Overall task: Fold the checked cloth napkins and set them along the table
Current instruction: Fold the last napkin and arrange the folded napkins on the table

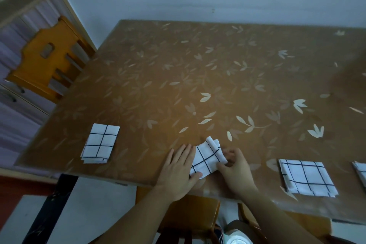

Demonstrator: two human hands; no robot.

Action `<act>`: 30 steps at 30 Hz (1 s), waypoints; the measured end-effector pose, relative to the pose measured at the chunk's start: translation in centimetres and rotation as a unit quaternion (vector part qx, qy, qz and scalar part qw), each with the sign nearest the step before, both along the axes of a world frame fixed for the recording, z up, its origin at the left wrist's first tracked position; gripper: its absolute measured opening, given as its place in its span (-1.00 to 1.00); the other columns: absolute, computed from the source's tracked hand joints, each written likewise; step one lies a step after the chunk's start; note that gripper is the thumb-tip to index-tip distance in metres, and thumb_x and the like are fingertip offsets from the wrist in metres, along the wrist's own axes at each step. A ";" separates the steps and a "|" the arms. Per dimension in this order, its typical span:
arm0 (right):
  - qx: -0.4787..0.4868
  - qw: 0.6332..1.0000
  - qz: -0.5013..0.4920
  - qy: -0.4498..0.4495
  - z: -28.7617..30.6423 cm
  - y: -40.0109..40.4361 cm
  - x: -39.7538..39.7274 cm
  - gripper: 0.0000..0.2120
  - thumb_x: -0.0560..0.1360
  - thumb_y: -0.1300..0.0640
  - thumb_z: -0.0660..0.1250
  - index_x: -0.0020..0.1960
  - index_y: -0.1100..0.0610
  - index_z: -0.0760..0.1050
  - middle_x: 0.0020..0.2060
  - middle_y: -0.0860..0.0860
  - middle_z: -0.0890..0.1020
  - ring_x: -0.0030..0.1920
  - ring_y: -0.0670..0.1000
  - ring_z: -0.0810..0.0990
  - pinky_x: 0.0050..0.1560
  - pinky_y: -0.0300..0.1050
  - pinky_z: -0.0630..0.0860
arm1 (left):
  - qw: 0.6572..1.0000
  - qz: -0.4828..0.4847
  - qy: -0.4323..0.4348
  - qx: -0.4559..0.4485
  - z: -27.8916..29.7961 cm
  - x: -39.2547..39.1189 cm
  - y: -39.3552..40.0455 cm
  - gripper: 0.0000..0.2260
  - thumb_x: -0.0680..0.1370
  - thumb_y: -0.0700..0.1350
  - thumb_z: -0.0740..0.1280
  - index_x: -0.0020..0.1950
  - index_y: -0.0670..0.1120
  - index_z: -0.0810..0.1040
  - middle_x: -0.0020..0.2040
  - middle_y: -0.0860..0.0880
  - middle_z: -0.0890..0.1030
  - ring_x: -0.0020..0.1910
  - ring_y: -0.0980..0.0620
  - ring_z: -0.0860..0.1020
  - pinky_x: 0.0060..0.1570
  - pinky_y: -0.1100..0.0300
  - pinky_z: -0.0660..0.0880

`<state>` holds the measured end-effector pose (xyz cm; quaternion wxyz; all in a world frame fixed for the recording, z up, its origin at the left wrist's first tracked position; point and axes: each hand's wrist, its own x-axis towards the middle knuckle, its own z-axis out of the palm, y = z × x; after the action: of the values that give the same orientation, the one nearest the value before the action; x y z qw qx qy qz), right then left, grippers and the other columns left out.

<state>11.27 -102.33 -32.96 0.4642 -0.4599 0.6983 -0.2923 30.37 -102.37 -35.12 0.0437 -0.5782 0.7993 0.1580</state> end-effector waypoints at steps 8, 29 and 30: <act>-0.016 0.993 0.045 -0.107 3.9 -0.3 0.4 -0.80 0.51 0.30 0.29 0.01 0.04 0.55 -0.06 -0.02 0.65 -0.05 -0.04 0.64 -0.12 -0.19 0.56 | 0.925 0.210 0.300 0.099 4.2 -0.4 -0.1 -0.26 0.47 0.14 0.40 0.54 0.14 0.07 0.46 0.13 0.29 0.43 0.05 0.31 0.35 0.01 0.38; 0.084 0.986 0.071 -0.123 11.3 10.1 10.6 -0.78 0.45 0.15 0.42 -0.03 0.30 0.55 -0.21 0.09 0.71 -0.16 0.07 0.68 0.08 0.05 0.54 | 0.685 0.367 0.576 0.254 12.1 12.3 5.7 -0.71 0.40 0.02 0.44 0.08 -0.03 0.64 0.02 -0.09 0.68 0.06 -0.10 0.62 0.09 -0.10 0.58; 0.080 0.986 0.029 -0.144 11.3 10.0 10.7 -0.77 0.49 0.14 0.38 0.01 0.30 0.55 -0.17 0.10 0.72 -0.10 0.10 0.69 0.18 0.14 0.53 | 0.681 0.372 0.576 0.257 12.0 12.3 5.7 -0.77 0.46 -0.01 0.43 0.09 -0.04 0.63 0.03 -0.09 0.67 0.05 -0.07 0.61 0.01 0.00 0.60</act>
<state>21.92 -92.35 -21.68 0.6034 -0.3942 0.6317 -0.2853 42.63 -96.67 -23.17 -0.3408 -0.5885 0.3137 0.6627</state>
